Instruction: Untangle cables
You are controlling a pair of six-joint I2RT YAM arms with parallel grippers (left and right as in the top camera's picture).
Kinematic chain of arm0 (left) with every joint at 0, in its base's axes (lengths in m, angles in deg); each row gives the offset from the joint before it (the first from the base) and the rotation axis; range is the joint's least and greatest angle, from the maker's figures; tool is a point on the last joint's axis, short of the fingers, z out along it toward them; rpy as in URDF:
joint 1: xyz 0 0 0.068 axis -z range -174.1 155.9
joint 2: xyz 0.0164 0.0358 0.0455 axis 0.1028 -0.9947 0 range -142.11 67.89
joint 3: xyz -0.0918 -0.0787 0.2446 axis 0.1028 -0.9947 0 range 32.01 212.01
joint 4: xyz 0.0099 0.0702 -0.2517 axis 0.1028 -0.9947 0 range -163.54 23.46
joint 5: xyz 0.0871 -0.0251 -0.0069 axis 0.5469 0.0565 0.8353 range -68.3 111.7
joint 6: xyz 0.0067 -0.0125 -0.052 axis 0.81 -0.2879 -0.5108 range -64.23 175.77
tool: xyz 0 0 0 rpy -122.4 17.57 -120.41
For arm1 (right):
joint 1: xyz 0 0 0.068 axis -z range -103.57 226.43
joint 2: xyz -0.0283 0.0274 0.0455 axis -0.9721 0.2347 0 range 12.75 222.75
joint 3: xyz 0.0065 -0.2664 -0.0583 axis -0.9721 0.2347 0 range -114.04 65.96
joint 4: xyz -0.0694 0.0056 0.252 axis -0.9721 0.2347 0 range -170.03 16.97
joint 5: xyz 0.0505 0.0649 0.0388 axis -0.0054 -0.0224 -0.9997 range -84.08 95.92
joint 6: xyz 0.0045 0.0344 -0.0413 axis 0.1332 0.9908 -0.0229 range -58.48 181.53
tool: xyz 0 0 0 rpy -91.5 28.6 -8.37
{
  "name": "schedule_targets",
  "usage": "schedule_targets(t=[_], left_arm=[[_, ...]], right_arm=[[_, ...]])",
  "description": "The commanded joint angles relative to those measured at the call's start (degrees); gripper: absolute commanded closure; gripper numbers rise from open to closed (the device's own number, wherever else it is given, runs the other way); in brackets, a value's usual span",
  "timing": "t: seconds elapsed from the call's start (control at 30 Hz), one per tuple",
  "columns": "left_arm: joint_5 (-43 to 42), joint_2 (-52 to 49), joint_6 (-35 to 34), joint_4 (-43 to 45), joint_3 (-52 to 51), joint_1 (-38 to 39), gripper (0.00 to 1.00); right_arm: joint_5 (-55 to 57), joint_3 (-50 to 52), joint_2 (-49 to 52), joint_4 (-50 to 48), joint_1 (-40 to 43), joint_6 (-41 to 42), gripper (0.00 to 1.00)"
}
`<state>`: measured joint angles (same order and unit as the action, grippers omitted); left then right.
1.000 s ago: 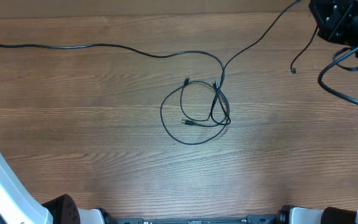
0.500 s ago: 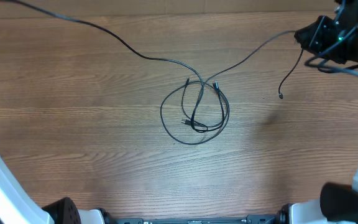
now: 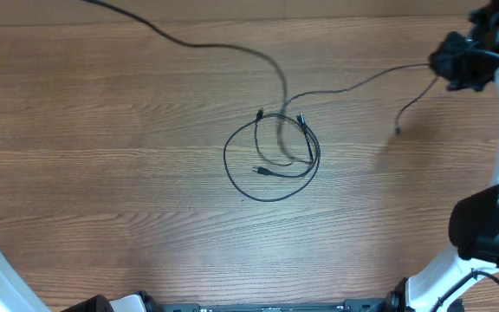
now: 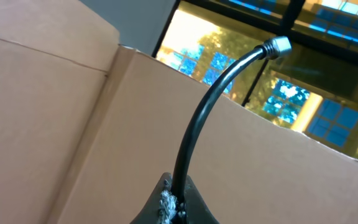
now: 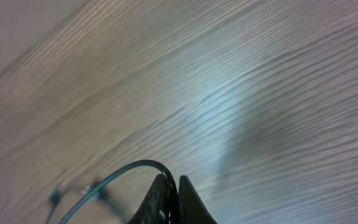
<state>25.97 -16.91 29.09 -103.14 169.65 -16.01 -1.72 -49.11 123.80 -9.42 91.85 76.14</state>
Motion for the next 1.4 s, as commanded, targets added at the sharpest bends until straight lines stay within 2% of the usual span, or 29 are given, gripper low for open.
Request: schedule_targets(t=[0.0,0.2,0.27,0.3,0.43,0.47,0.57,0.63,0.73,0.93,1.13,1.37], left_arm=[[2.8,0.2,-0.5,0.8,0.6,-0.7,0.96],[7.2,0.2,0.1,2.7,0.6,-0.7,0.96],[7.2,0.2,0.3,2.8,0.6,-0.7,0.96],[5.6,0.2,0.6,2.4,0.6,-0.7,0.96],[-1.2,0.2,0.9,-0.5,0.6,-0.7,0.96],[-2.5,0.2,0.9,-0.9,0.6,-0.7,0.96],[-10.5,0.2,0.7,-3.2,0.6,-0.6,0.96],[-15.1,0.1,0.0,-4.6,0.6,-0.6,0.96],[-18.3,-0.1,-0.9,-5.3,0.6,-0.6,0.96],[-18.9,-0.2,-3.4,-5.2,0.6,-0.6,0.96],[-19.9,-0.2,-3.8,-5.8,0.6,-0.6,0.96],[-22.4,-0.2,-4.2,-9.4,0.6,-0.6,0.96]], right_arm=[[2.8,-0.5,1.7,-2.7,5.3,3.6,0.96],[-3.0,-0.5,2.3,-5.4,10.7,1.8,0.95],[-7.8,-0.5,2.2,-4.8,11.0,-1.6,0.83],[-12.5,-0.5,1.9,-3.9,11.0,-3.5,0.69],[-25.5,-0.6,-0.7,-3.7,8.5,-11.1,0.48],[-26.9,-0.6,-1.4,-3.7,7.7,-12.5,0.45],[-31.7,-1.2,-4.6,-3.2,2.6,-16.9,0.25],[-32.6,-1.2,-5.8,-2.9,-1.3,-18.6,0.18],[-32.6,-1.1,-5.9,-1.2,-7.4,-22.3,0.16],[-32.6,-0.2,-3.6,2.4,-21.8,-29.1,0.12],[-33.2,2.1,1.1,5.0,-32.7,-36.2,0.10],[-33.5,4.7,8.4,0.8,-42.9,-39.1,0.11]])
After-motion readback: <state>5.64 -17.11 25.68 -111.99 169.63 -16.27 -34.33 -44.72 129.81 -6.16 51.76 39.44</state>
